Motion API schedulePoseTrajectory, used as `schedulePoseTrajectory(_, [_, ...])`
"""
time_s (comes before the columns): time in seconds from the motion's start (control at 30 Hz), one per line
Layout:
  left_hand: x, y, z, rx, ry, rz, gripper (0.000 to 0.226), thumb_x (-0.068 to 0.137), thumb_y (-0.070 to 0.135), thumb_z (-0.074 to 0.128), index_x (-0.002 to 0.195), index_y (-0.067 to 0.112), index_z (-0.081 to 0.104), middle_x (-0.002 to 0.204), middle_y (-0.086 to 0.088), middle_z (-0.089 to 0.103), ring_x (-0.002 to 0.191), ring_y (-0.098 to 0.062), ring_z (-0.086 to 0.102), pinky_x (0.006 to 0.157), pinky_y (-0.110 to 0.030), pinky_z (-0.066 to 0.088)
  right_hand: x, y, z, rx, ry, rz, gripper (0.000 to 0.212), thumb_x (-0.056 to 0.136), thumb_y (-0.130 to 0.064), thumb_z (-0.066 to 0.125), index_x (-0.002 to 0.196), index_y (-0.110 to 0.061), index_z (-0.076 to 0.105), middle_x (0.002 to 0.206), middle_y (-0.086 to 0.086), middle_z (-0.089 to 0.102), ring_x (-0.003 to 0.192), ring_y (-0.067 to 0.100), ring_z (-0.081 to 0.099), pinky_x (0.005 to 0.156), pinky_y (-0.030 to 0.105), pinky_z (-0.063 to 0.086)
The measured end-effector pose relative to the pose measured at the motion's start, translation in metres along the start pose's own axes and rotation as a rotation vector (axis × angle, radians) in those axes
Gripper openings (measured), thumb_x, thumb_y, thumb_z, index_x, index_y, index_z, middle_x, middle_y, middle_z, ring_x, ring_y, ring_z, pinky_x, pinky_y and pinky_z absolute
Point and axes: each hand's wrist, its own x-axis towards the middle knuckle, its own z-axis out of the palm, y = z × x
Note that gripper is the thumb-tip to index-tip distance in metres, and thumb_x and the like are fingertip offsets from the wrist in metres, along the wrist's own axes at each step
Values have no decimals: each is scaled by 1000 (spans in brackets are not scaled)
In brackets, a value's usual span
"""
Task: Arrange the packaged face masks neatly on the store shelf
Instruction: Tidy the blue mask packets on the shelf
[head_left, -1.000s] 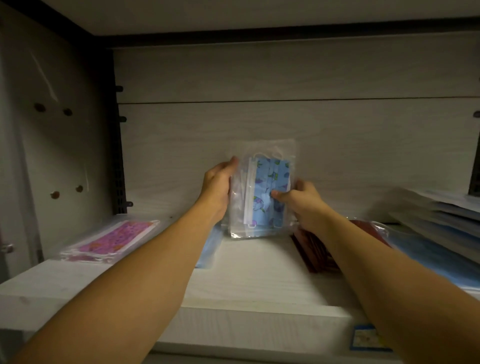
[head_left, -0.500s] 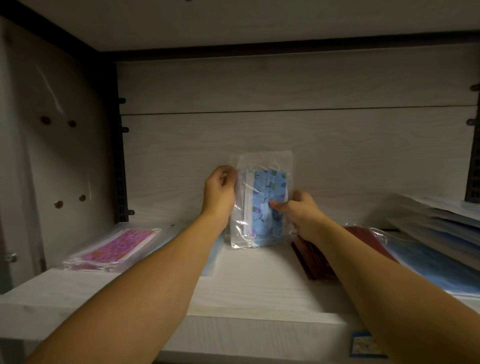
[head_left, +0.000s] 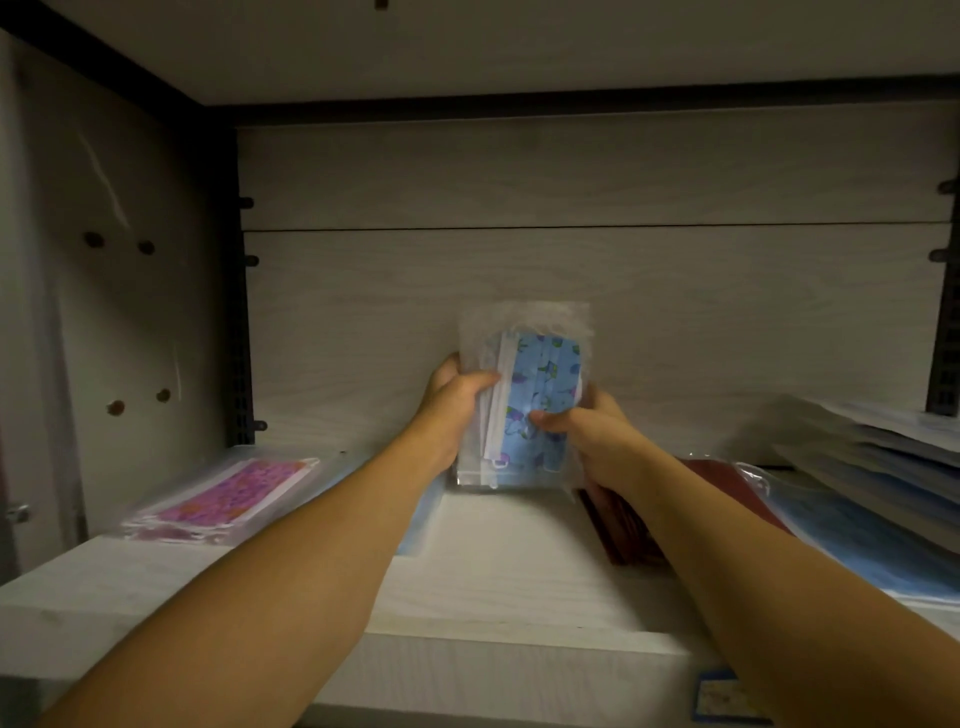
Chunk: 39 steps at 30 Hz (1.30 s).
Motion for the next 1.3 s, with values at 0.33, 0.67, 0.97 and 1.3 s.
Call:
schedulePoseTrajectory(0.33, [-6,2,-7,63,10,-46,20,87,-4,62,96,14,65,89,-8,72,84,-28,69,78,-37,57,2,-3,-4,-91,-55,95,81,50,-16,92,125,-10,61,114,9,74,102,32,72,90,55,57])
schedulePoseTrajectory(0.67, [-8,12,0,-226,79,-142,28,100,25,53,81,10,67,63,-2,72,62,-18,67,58,-25,52,16,6,-16,-89,99,122,85,42,-19,91,119,-4,60,112,13,71,100,34,69,90,56,56])
schedulePoseTrajectory(0.97, [-9,11,-15,-78,41,-64,7,88,9,68,85,7,74,75,-6,74,66,-15,68,61,-25,53,13,5,-13,-99,87,173,71,57,-10,89,121,-7,59,108,11,73,96,32,72,89,53,57])
schedulePoseTrajectory(1.3, [1,-2,-22,84,108,-31,16,91,-6,60,98,-1,73,91,-19,74,81,-27,69,73,-35,60,14,6,-12,-113,78,156,52,73,-1,85,118,-5,60,106,13,73,96,32,72,90,52,58])
